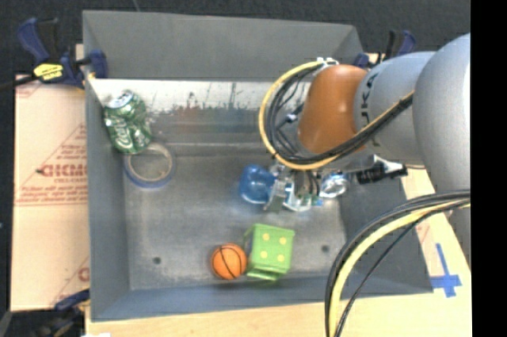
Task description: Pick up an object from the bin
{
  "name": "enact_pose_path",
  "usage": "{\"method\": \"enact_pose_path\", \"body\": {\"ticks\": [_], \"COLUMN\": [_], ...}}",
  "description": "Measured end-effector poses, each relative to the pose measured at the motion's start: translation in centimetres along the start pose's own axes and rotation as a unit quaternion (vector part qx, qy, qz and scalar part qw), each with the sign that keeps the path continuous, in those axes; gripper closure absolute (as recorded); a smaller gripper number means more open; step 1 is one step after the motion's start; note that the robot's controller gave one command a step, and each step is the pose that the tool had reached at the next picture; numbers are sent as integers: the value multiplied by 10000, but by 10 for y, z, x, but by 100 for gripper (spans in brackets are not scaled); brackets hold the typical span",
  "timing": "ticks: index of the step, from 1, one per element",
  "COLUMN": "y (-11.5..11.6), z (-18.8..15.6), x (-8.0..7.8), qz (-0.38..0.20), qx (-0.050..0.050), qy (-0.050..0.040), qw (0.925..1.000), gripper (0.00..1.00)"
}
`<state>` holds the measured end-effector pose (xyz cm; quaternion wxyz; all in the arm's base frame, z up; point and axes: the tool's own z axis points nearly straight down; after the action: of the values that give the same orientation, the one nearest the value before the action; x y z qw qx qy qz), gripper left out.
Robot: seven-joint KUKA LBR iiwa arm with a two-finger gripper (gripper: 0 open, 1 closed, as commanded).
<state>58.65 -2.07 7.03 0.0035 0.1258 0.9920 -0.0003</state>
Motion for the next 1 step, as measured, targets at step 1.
{"method": "enact_pose_path", "body": {"ticks": [1], "y": [0], "z": [-13], "x": [1], "qz": [-4], "qx": [1], "qy": [12], "qw": [10000], "gripper": [100]}}
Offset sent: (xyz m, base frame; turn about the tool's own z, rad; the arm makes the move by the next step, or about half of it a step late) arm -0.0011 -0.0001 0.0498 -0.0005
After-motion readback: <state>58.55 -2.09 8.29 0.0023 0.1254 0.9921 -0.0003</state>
